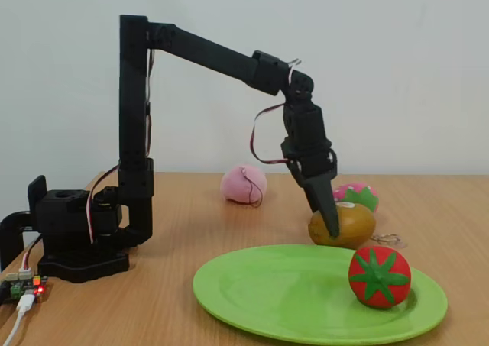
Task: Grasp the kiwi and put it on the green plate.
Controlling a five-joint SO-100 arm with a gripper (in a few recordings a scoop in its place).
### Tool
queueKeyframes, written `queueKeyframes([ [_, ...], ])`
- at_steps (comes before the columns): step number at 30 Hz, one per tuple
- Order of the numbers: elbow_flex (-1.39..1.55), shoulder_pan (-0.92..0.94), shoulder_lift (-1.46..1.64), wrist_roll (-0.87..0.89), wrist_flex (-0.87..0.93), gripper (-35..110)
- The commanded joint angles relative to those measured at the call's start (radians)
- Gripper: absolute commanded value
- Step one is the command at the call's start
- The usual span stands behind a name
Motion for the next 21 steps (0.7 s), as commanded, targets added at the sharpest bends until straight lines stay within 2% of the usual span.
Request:
queueKeyframes([
  [1,-0.072,-0.026,-0.023,0.028,0.005,43],
  [13,-0.21,-0.04,-0.132,0.06,0.003,41],
  [21,-0.221,-0.041,-0.164,0.055,0.003,30],
])
